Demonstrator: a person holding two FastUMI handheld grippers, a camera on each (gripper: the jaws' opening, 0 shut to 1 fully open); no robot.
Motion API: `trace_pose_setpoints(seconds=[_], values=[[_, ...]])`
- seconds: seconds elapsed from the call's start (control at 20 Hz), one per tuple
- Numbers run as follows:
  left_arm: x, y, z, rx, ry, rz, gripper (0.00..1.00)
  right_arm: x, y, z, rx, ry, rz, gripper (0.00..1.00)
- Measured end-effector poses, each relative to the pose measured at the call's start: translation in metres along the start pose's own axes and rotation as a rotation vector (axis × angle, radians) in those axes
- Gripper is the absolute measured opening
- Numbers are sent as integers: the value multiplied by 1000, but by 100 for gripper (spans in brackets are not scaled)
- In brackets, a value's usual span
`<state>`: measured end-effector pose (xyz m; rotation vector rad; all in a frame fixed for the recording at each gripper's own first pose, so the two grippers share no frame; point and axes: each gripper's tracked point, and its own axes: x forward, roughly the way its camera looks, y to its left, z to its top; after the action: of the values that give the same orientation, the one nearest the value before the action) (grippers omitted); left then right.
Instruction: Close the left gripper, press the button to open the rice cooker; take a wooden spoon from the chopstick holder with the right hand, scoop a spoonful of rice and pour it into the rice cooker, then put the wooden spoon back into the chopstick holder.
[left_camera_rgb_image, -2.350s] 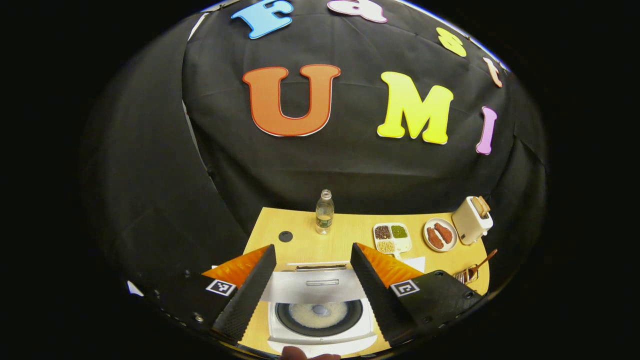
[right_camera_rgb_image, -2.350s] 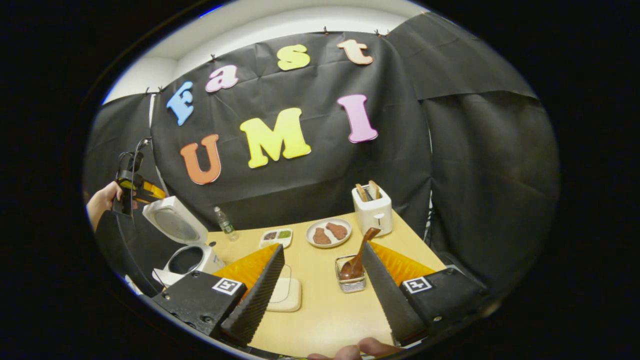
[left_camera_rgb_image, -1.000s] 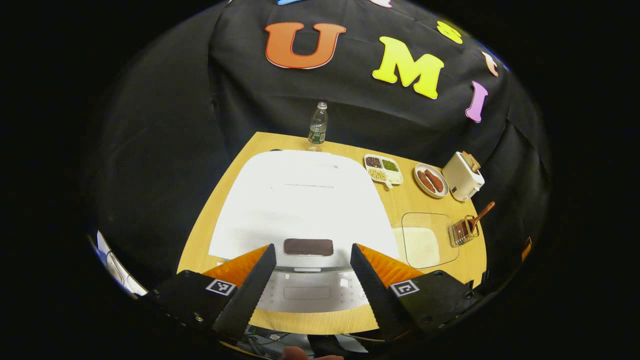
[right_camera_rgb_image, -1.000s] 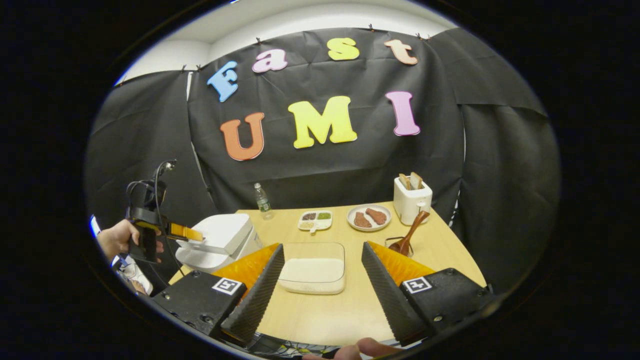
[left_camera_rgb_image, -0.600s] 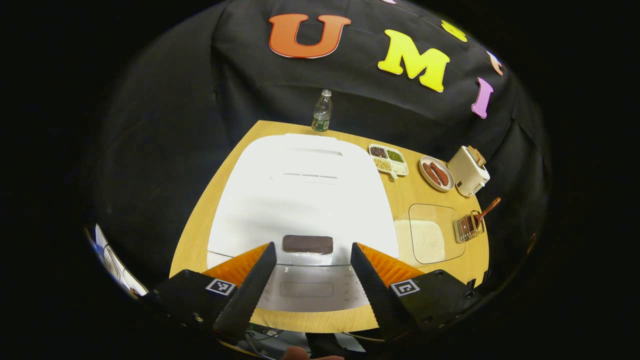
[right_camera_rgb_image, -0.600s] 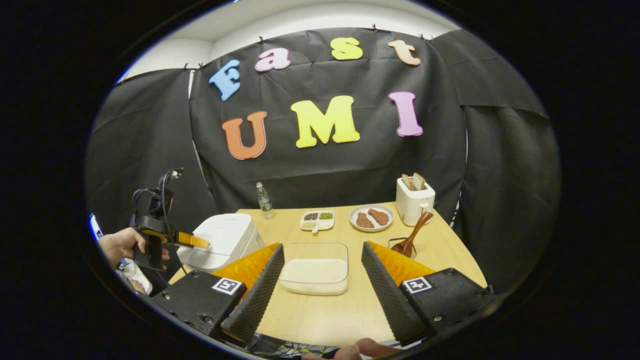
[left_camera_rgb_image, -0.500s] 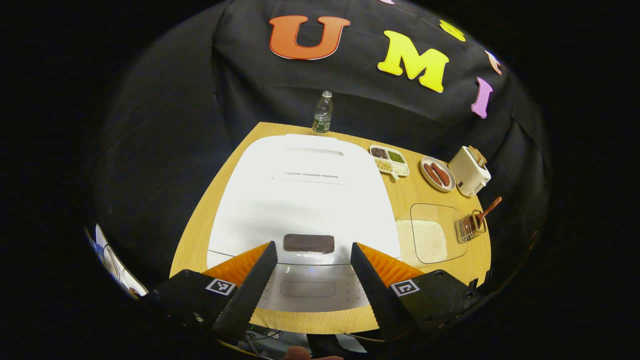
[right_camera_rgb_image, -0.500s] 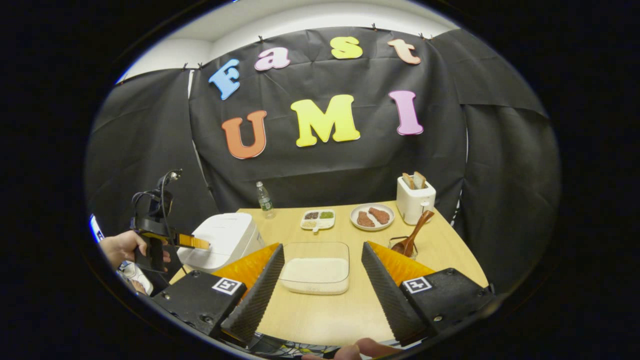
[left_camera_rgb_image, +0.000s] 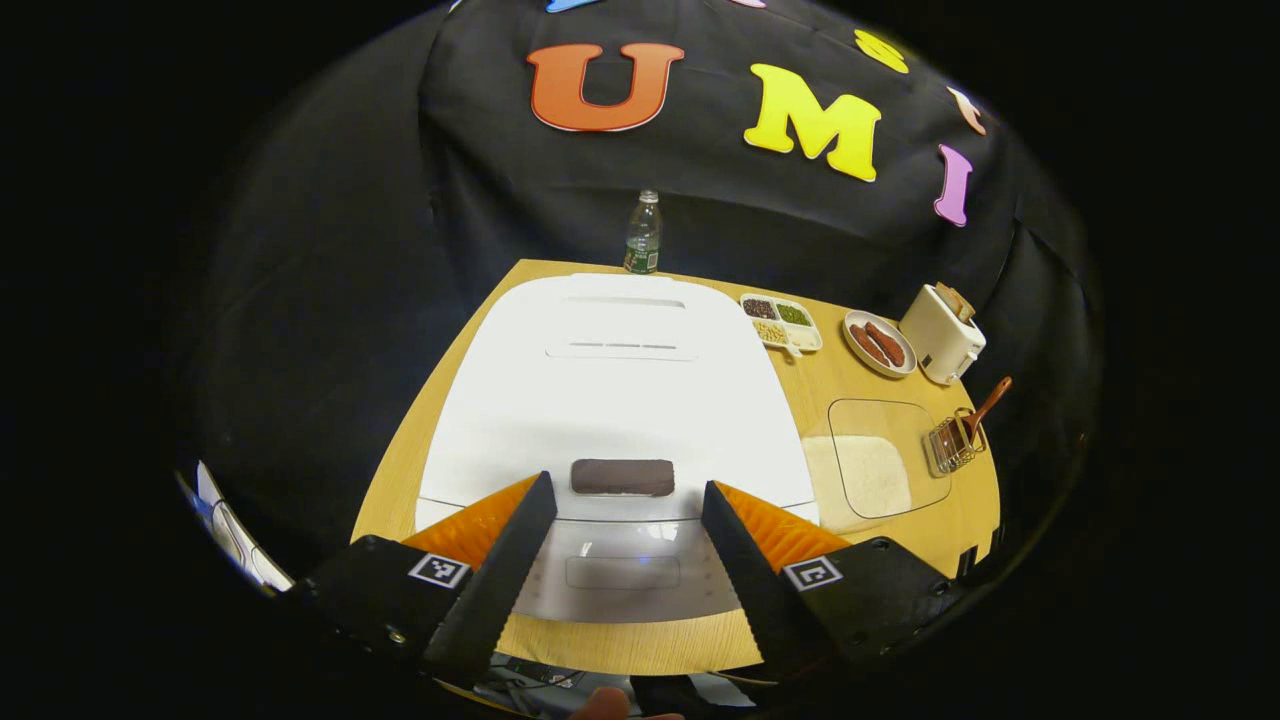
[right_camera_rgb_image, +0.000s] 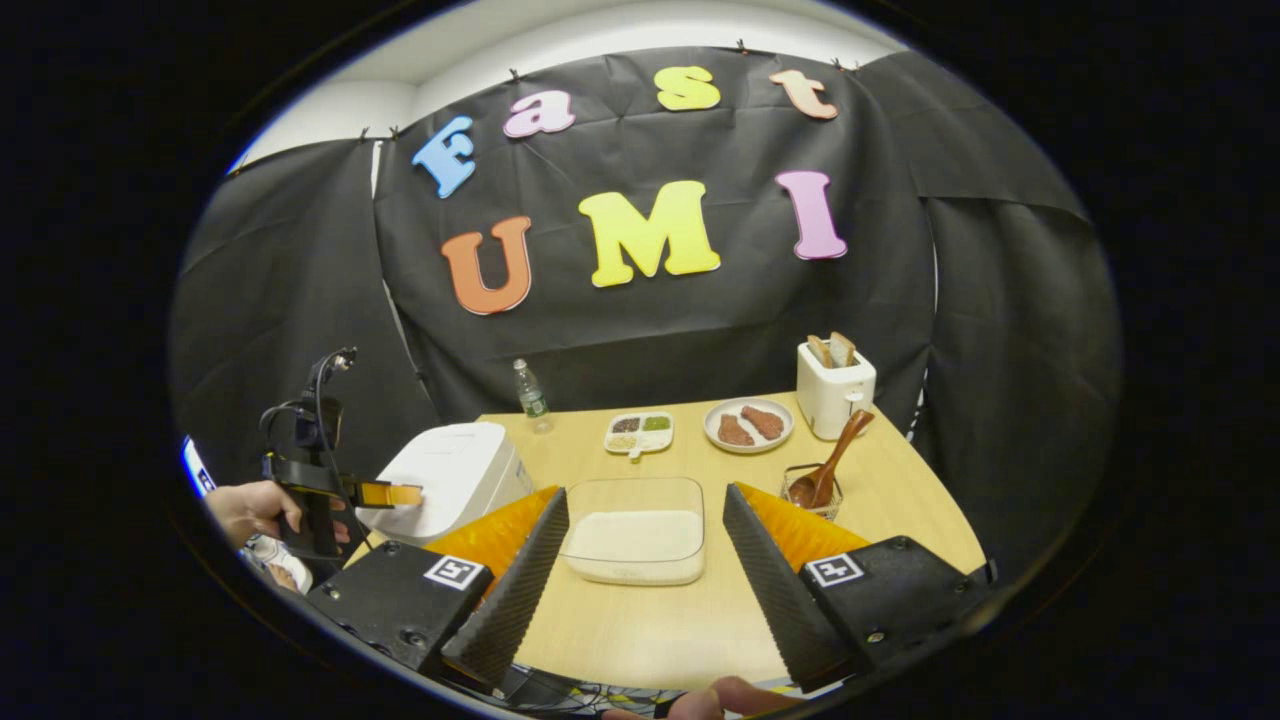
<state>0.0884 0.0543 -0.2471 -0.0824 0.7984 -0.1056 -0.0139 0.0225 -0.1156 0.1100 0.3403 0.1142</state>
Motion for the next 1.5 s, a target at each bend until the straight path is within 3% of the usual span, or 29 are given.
trace_pose_setpoints(seconds=[0.3, 0.65, 0.95, 1.25, 1.5], values=[[-2, -1, 15, -59, -45, -15, 96, -5, 1, 10, -4, -31, -1, 100], [-31, -1, 50, -80, -197, -25, 95, -7, 2, 19, -17, -55, -27, 100], [-102, -8, 96, -25, -414, -50, 95, -15, 16, 42, -42, -120, -58, 99], [-176, -27, 132, -7, -607, -90, 94, -50, 18, 73, -102, -209, -143, 99], [-248, -70, 126, 18, -769, -104, 94, -92, 8, 97, -82, -327, -158, 99]])
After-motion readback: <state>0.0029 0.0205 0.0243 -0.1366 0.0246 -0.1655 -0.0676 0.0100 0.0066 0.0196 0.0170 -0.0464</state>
